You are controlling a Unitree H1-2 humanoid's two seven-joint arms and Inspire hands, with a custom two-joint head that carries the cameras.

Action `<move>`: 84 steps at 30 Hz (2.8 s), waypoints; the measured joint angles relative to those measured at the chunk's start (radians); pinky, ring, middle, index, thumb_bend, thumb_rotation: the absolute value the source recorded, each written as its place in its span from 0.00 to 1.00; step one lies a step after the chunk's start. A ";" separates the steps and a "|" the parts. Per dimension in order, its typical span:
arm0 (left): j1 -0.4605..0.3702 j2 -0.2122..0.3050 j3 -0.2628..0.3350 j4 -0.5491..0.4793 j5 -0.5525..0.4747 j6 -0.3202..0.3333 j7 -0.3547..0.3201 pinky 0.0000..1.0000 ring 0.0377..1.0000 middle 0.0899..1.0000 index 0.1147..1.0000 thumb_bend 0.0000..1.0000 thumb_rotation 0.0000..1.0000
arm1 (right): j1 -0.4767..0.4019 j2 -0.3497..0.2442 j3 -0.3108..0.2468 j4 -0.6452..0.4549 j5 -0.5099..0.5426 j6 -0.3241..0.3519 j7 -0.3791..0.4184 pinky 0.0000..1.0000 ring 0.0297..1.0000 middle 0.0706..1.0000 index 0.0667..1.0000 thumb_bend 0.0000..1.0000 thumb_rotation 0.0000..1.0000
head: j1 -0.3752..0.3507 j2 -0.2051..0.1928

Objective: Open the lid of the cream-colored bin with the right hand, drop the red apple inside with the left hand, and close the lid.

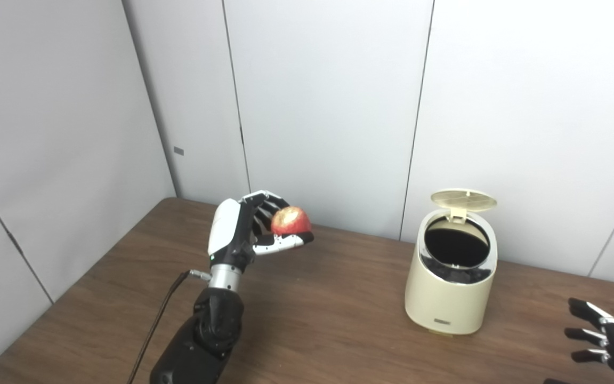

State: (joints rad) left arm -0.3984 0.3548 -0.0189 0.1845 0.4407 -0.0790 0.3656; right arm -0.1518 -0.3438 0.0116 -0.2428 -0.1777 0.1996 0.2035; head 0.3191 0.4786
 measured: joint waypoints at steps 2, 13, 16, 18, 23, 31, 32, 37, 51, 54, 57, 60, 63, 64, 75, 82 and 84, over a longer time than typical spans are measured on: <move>0.001 -0.005 -0.001 -0.039 0.000 0.002 -0.028 0.23 0.36 0.38 0.47 0.50 0.00 | 0.000 0.000 0.000 0.000 0.005 0.015 0.001 0.66 0.81 0.92 0.90 0.67 0.15 | -0.006 0.002; 0.002 -0.069 -0.012 -0.201 -0.002 0.063 -0.172 0.20 0.34 0.41 0.48 0.50 0.00 | -0.009 0.020 0.013 -0.021 -0.001 0.051 -0.001 0.74 0.83 0.93 0.91 0.67 0.00 | -0.092 0.008; 0.001 -0.082 -0.024 -0.224 -0.002 0.070 -0.204 0.21 0.34 0.41 0.48 0.50 0.00 | -0.015 0.024 0.028 -0.016 -0.020 0.039 -0.003 0.72 0.81 0.92 0.90 0.69 0.00 | -0.123 0.009; -0.005 -0.087 -0.034 -0.229 -0.002 0.070 -0.221 0.21 0.34 0.40 0.48 0.50 0.00 | -0.025 0.024 0.032 0.002 -0.032 0.020 -0.005 0.72 0.81 0.91 0.90 0.69 0.00 | -0.147 0.009; -0.041 -0.099 -0.054 -0.228 -0.003 0.059 -0.248 0.21 0.34 0.40 0.47 0.50 0.00 | -0.039 0.025 0.037 0.040 -0.047 -0.038 -0.017 0.69 0.79 0.90 0.88 0.69 0.01 | -0.187 0.009; -0.076 -0.143 -0.071 -0.186 -0.017 -0.007 -0.266 0.20 0.34 0.40 0.47 0.50 0.00 | -0.043 0.037 0.049 0.107 -0.077 -0.094 -0.038 0.65 0.78 0.89 0.87 0.70 0.10 | -0.256 0.003; -0.078 -0.147 -0.072 -0.181 -0.016 -0.008 -0.267 0.19 0.33 0.40 0.47 0.50 0.00 | -0.042 0.037 0.051 0.108 -0.080 -0.095 -0.039 0.65 0.78 0.89 0.87 0.70 0.10 | -0.264 0.002; -0.091 -0.168 -0.071 -0.153 -0.016 -0.011 -0.265 0.19 0.33 0.40 0.47 0.50 0.00 | -0.042 0.040 0.057 0.107 -0.090 -0.097 -0.040 0.68 0.79 0.90 0.88 0.69 0.11 | -0.285 -0.002; -0.155 -0.235 -0.084 -0.017 -0.008 -0.098 -0.237 0.20 0.34 0.40 0.48 0.50 0.00 | -0.043 0.062 0.064 0.105 -0.104 -0.095 -0.040 0.68 0.79 0.90 0.88 0.69 0.09 | -0.310 -0.005; -0.155 -0.252 -0.090 0.012 -0.002 -0.113 -0.220 0.20 0.33 0.40 0.47 0.50 0.00 | -0.043 0.063 0.064 0.105 -0.104 -0.095 -0.040 0.70 0.79 0.90 0.88 0.69 0.09 | -0.313 -0.005; -0.161 -0.265 -0.094 0.046 -0.001 -0.134 -0.207 0.20 0.34 0.42 0.47 0.50 0.00 | -0.043 0.063 0.063 0.106 -0.104 -0.095 -0.041 0.69 0.80 0.90 0.89 0.69 0.10 | -0.318 -0.006; -0.176 -0.275 -0.096 0.094 -0.001 -0.171 -0.183 0.20 0.34 0.42 0.47 0.50 0.00 | -0.043 0.063 0.063 0.106 -0.107 -0.095 -0.042 0.69 0.79 0.90 0.88 0.69 0.12 | -0.321 -0.008; -0.196 -0.277 -0.102 0.155 0.000 -0.220 -0.165 0.22 0.35 0.41 0.46 0.50 0.00 | -0.043 0.064 0.064 0.105 -0.111 -0.095 -0.043 0.69 0.80 0.91 0.89 0.69 0.12 | -0.325 -0.009; -0.201 -0.278 -0.105 0.179 0.002 -0.236 -0.155 0.22 0.36 0.41 0.46 0.50 0.00 | -0.043 0.065 0.064 0.105 -0.112 -0.095 -0.043 0.68 0.80 0.91 0.89 0.69 0.12 | -0.325 -0.009; -0.250 -0.292 -0.161 0.350 0.118 -0.352 0.020 0.27 0.39 0.42 0.44 0.51 0.00 | -0.043 0.078 0.064 0.105 -0.121 -0.095 -0.045 0.67 0.79 0.90 0.88 0.69 0.13 | -0.339 -0.012; -0.285 -0.284 -0.240 0.420 0.155 -0.362 0.141 0.28 0.40 0.42 0.43 0.51 0.00 | -0.043 0.083 0.062 0.106 -0.124 -0.095 -0.050 0.67 0.79 0.90 0.88 0.70 0.13 | -0.342 -0.009; -0.294 -0.280 -0.264 0.441 0.158 -0.363 0.178 0.28 0.39 0.41 0.44 0.51 0.00 | -0.043 0.085 0.062 0.106 -0.124 -0.095 -0.052 0.67 0.79 0.91 0.88 0.70 0.14 | -0.345 -0.009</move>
State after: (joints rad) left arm -0.6927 0.0747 -0.2834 0.6256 0.5982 -0.4415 0.5432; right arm -0.1951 -0.2591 0.0739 -0.1369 -0.3014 0.1045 0.1518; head -0.0261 0.4694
